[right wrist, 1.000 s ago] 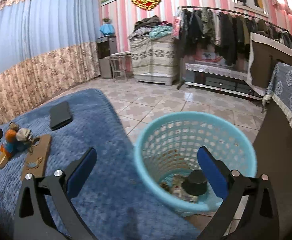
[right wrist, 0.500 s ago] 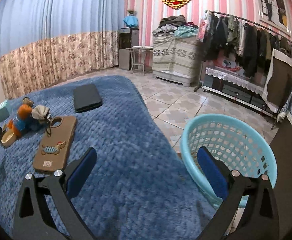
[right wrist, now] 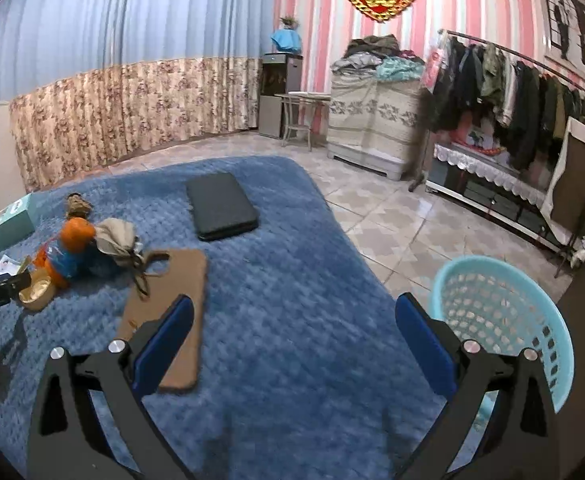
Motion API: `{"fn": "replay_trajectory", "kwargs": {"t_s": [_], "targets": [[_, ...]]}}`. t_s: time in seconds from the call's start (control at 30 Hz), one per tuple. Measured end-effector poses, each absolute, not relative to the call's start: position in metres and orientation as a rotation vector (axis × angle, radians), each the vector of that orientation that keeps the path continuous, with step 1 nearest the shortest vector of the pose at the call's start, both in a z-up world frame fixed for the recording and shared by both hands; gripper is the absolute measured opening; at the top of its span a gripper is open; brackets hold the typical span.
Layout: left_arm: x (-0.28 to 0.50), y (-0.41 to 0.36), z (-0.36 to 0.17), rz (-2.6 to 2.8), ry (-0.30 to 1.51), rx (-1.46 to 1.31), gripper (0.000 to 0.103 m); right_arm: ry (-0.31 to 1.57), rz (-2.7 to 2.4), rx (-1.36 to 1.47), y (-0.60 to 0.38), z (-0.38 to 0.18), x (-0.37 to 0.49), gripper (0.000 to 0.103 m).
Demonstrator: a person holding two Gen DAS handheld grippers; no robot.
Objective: Collect trash
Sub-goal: 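Reach the left tool to the paper card while right grasps the orange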
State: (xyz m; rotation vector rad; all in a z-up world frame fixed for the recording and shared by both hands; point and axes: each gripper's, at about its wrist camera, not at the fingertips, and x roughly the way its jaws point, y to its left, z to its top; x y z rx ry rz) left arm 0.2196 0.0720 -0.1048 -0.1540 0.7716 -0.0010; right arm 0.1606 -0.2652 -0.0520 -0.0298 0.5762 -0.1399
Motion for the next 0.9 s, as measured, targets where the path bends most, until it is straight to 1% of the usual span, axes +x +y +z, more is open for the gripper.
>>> {"fn": "replay_trajectory", "kwargs": {"t_s": [0.07, 0.2, 0.27, 0.4, 0.6, 0.67, 0.73, 0.77, 0.83, 0.87, 0.9], "targets": [[0.218, 0.077, -0.103, 0.005, 0.755, -0.165, 0.06, 0.581, -0.103, -0.033, -0.251, -0.051, 0.168, 0.099], [0.218, 0.082, -0.098, 0.013, 0.726, -0.124, 0.052, 0.604, -0.015, -0.023, -0.225, -0.054, 0.181, 0.098], [0.22, 0.086, -0.096, 0.019, 0.71, -0.109, 0.052, 0.605, 0.044, -0.006, -0.208, -0.055, 0.191, 0.098], [0.222, 0.105, -0.103, 0.024, 0.725, -0.201, 0.052, 0.607, 0.133, 0.01, -0.178, -0.055, 0.21, 0.098], [0.222, 0.112, -0.107, 0.036, 0.726, -0.249, 0.052, 0.606, 0.213, -0.044, -0.133, -0.055, 0.236, 0.097], [0.221, 0.11, -0.107, 0.039, 0.726, -0.236, 0.052, 0.612, 0.235, -0.065, -0.122, -0.056, 0.242, 0.09], [0.222, 0.109, -0.108, 0.041, 0.727, -0.228, 0.052, 0.632, 0.258, -0.086, -0.111, -0.06, 0.25, 0.076], [0.223, 0.109, -0.108, 0.041, 0.727, -0.228, 0.052, 0.644, 0.268, -0.091, -0.107, -0.062, 0.253, 0.072], [0.223, 0.108, -0.108, 0.042, 0.728, -0.23, 0.052, 0.679, 0.303, -0.092, -0.101, -0.067, 0.259, 0.047], [0.223, 0.109, -0.108, 0.042, 0.728, -0.229, 0.052, 0.687, 0.317, -0.09, -0.099, -0.069, 0.261, 0.043], [0.223, 0.109, -0.108, 0.041, 0.728, -0.229, 0.052, 0.687, 0.325, -0.085, -0.1, -0.07, 0.26, 0.042]]}}
